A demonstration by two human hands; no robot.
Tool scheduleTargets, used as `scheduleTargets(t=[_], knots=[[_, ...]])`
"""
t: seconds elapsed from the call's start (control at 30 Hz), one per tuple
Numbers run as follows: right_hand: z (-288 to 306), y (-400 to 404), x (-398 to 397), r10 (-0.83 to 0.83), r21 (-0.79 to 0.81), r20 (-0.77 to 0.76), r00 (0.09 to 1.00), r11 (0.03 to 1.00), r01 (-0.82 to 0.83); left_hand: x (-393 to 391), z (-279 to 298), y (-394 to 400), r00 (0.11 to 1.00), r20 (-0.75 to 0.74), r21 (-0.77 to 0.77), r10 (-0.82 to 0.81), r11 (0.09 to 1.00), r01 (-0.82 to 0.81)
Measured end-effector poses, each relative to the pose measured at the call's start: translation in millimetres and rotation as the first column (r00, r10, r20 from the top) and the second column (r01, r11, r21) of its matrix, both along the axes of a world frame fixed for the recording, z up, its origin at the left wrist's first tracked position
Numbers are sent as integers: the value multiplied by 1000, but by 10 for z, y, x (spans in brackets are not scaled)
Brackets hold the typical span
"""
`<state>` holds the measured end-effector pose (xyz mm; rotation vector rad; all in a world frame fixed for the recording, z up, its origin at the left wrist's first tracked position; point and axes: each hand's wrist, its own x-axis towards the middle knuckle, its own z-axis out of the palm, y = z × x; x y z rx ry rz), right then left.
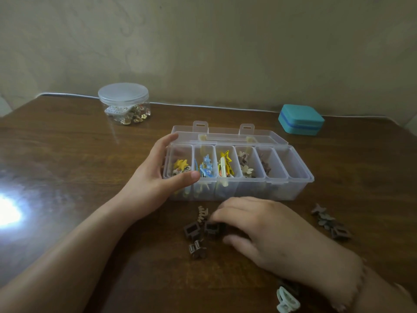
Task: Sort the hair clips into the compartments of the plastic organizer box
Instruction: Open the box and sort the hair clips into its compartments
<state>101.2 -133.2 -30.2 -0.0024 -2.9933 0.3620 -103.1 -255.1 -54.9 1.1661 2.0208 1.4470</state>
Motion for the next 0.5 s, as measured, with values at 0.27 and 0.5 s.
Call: scheduleTargets(t=[0.27, 0.5], knots=[[141, 152, 104, -155, -92, -119, 981, 985, 145, -7, 1, -3, 1000, 11, -7, -16, 1000, 16], [272, 566, 241, -465, -85, -375, 802, 879, 470, -11, 3, -3, 1000, 8, 8, -22, 1000, 22]])
